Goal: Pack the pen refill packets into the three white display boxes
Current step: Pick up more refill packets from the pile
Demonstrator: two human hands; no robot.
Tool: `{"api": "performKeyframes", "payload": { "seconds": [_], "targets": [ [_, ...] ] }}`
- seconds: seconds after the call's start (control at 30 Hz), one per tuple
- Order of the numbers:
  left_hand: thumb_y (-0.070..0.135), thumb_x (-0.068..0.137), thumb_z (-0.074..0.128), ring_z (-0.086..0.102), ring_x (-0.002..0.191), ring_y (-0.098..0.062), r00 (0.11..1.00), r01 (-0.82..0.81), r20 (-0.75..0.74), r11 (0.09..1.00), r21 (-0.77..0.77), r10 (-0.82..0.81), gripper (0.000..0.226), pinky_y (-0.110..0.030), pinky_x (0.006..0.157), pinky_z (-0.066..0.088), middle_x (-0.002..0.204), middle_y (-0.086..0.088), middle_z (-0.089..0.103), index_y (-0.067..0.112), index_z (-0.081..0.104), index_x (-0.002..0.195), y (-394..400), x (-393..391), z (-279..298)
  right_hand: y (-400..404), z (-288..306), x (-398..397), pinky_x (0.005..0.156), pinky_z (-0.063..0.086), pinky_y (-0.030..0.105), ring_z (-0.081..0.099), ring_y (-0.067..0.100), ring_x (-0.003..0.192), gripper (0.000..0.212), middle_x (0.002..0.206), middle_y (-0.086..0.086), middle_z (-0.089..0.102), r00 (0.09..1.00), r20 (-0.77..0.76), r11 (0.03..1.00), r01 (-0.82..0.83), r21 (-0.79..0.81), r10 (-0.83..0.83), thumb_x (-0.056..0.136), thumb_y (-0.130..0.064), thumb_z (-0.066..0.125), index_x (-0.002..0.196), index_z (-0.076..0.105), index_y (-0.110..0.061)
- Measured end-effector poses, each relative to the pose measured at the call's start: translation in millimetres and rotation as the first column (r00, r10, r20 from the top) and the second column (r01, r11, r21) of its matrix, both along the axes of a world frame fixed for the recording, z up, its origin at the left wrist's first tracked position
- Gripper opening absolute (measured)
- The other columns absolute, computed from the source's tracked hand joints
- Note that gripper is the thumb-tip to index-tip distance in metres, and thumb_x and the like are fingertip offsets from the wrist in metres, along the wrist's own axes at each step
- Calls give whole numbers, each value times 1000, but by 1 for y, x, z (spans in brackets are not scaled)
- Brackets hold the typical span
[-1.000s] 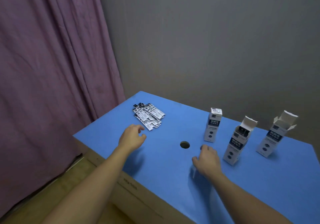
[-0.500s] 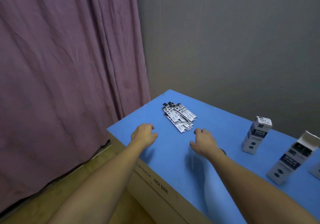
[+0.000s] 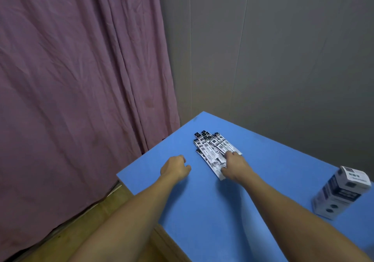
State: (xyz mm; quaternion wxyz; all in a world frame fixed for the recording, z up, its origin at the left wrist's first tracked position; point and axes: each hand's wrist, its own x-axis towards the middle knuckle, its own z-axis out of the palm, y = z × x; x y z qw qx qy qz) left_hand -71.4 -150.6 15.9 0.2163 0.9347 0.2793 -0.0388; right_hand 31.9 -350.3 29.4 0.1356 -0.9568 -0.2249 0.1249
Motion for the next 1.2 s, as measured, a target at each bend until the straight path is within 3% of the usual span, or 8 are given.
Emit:
{"api": "performKeyframes", "payload": {
  "seconds": [0.17,0.3,0.4,0.5,0.63,0.83,1.0,1.2],
  "targets": [
    [32,94,51,57,86,-23,997,-78,-19,994,-74,77,16,-30,68,43,92,-2,56,18,57,92,-1,44,-10,10,2,37,101,46,41,48,31,123,48,133,12,50,1000,-1,999,6,34,-6,87,-23,59,132,46,-11],
    [39,95,51,56,79,-25,989,-145,-58,977,-156,137,31,-28,58,38,89,-6,55,14,48,78,-2,76,-19,12,3,53,101,46,42,47,30,125,50,135,11,48,1000,-9,998,23,63,-23,87,-20,57,134,45,-11],
    [49,96,53,58,89,-26,980,-196,-62,953,-230,187,37,-32,70,46,95,-3,55,13,53,89,-6,103,-25,7,1,61,103,45,41,46,29,127,52,138,11,48,999,10,991,38,130,-40,87,-19,56,137,44,-11],
    [64,85,55,66,99,-28,962,-271,-62,913,-305,264,59,-35,82,56,109,-6,67,10,66,106,-12,127,-28,-4,-2,65,100,45,38,49,28,123,50,135,9,50,997,34,984,64,166,-71,88,-21,57,136,45,-13],
    [76,68,59,69,93,-24,952,-306,-91,894,-327,293,68,-31,76,56,99,0,72,16,74,97,-17,153,-28,-21,-4,70,99,46,37,51,25,120,48,132,8,52,992,47,978,104,182,-114,88,-20,56,135,45,-13],
    [30,80,64,69,98,-27,939,-341,-150,886,-314,308,34,-35,84,59,109,-6,70,12,64,108,-10,167,-28,-28,-3,78,99,46,36,51,25,124,52,138,8,51,985,45,973,154,174,-164,89,-18,55,139,44,-12],
    [22,79,68,70,88,-27,914,-404,-155,828,-388,374,32,-32,70,58,101,-10,71,8,65,107,7,164,-37,-19,-6,78,99,47,37,51,25,124,50,136,8,51,988,27,973,145,179,-152,89,-17,53,138,44,-11],
    [13,79,78,72,99,-32,900,-430,-158,765,-479,407,36,-34,72,59,106,-16,71,0,52,101,22,152,-37,-5,-13,74,95,49,39,53,27,116,42,127,9,54,992,25,977,119,179,-125,87,-17,54,128,48,-12]
  ]
}}
